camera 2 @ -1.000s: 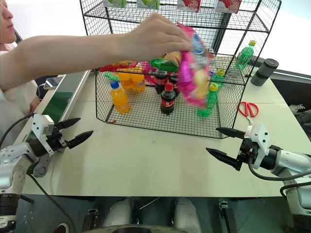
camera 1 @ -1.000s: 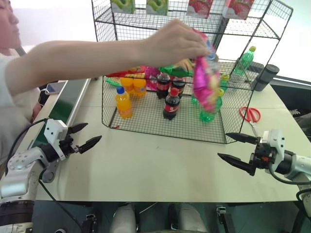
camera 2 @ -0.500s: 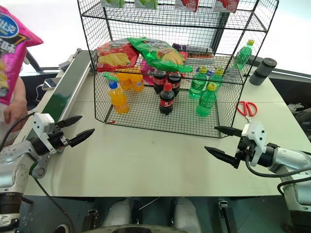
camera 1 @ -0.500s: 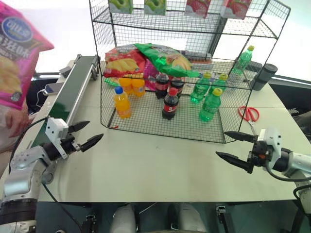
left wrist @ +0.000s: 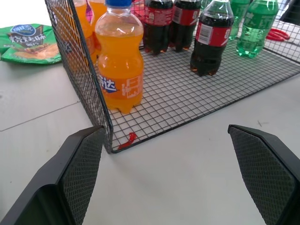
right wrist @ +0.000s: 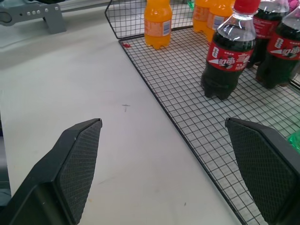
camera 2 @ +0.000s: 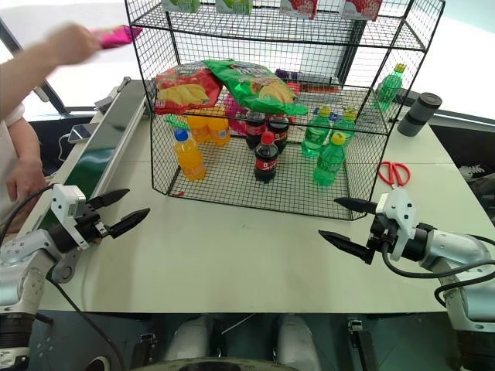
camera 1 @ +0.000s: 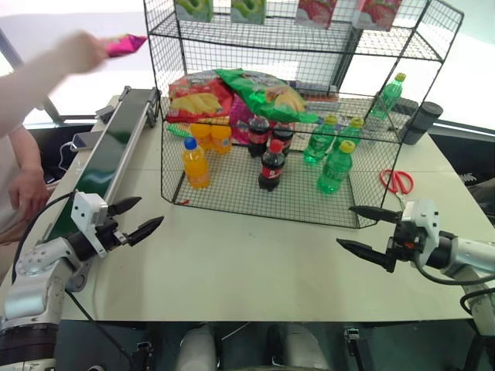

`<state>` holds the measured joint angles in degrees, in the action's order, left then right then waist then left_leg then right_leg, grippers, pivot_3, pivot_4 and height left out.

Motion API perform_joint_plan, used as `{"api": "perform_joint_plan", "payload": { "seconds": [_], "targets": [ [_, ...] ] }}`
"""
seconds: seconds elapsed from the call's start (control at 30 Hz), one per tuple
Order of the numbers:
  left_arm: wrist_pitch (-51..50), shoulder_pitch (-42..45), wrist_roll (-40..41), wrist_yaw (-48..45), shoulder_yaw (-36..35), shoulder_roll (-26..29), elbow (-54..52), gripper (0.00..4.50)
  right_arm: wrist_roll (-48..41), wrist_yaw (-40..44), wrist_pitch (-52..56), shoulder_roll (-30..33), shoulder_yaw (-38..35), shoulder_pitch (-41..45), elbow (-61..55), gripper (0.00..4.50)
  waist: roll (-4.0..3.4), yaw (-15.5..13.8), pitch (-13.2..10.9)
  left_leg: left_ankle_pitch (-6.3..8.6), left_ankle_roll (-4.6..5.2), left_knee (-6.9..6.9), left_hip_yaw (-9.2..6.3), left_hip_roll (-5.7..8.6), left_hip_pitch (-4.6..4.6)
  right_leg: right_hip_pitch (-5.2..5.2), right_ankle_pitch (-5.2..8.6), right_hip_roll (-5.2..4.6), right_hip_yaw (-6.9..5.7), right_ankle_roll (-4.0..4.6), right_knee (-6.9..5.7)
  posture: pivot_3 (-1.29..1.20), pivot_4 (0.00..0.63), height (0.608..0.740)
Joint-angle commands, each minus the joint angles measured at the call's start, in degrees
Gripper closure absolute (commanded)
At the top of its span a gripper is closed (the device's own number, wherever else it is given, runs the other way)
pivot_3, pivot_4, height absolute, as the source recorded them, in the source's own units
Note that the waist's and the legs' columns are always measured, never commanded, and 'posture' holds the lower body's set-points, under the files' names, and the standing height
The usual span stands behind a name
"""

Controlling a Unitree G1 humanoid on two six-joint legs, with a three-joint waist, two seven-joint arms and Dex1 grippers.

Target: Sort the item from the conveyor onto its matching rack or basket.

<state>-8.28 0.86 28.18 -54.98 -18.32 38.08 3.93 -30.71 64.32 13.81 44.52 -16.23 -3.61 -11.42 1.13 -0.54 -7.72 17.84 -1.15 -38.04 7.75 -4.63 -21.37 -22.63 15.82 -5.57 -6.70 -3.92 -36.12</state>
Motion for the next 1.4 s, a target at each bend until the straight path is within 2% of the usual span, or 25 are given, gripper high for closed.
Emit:
{"api": "perform_joint_plan", "payload": {
  "seconds": [0.03, 0.37, 0.73, 0.97, 1.2, 1.4],
  "targets": [
    [4.16, -0.99, -0.74, -0.27, -2.70, 0.99, -2.24, 0.00, -2.36, -1.13, 1.48, -0.94, 0.61, 2.57, -2.80, 0.11, 0.00, 0.12, 0.00, 0.00, 0.00, 0.00, 0.00, -0.01, 0.00, -0.01, 0.00, 0.00, 0.00, 0.00, 0.00, 0.00, 0.150, 0.726],
    [22.27, -9.70, -10.34, 6.13, -10.47, 2.15, -2.77, 0.00, -5.24, -3.04, 6.90, -7.92, 10.74, 10.23, -6.12, 0.11, -0.02, 0.87, -0.01, 0.00, 0.00, 0.01, 0.00, -0.14, -0.02, -0.06, 0.00, -0.03, -0.01, 0.02, -0.01, 0.00, 0.150, 0.726],
    [38.45, -22.06, -23.89, 15.45, -20.11, 5.77, 1.60, 0.00, -2.56, 3.42, 5.02, -14.61, 20.37, 20.17, 3.69, 0.04, 0.04, 1.49, 0.03, 0.03, 0.05, 0.03, 0.00, -0.17, -0.03, -0.14, -0.01, -0.07, -0.04, 0.05, -0.04, 0.00, 0.150, 0.726],
    [50.62, -29.04, -33.21, 20.62, -23.25, 9.03, 6.46, 0.00, 0.78, 4.77, -0.49, -15.90, 21.45, 20.81, 6.43, 0.04, 0.00, 1.30, 0.00, 0.04, 0.06, 0.04, 0.09, -0.17, -0.08, -0.45, -0.01, -0.11, -0.06, 0.05, -0.03, 0.00, 0.150, 0.726],
    [57.41, -31.46, -39.98, 27.86, -24.38, 10.99, 12.24, 0.00, 1.19, 5.37, -1.67, -17.27, 22.35, 21.10, 6.53, 0.04, -0.01, 1.46, 0.00, 0.05, 0.06, 0.06, 0.11, -0.19, -0.08, -0.50, -0.01, -0.12, -0.06, 0.05, -0.05, 0.00, 0.150, 0.726],
    [61.30, -32.13, -49.88, 37.49, -23.78, 14.38, 18.54, 0.00, 1.70, 6.36, -2.59, -16.25, 22.47, 19.43, 5.64, 0.04, 0.01, 1.47, 0.01, 0.05, 0.07, 0.08, 0.13, -0.20, -0.08, -0.52, -0.01, -0.12, -0.07, 0.05, -0.05, 0.00, 0.150, 0.726]
  ]
}}
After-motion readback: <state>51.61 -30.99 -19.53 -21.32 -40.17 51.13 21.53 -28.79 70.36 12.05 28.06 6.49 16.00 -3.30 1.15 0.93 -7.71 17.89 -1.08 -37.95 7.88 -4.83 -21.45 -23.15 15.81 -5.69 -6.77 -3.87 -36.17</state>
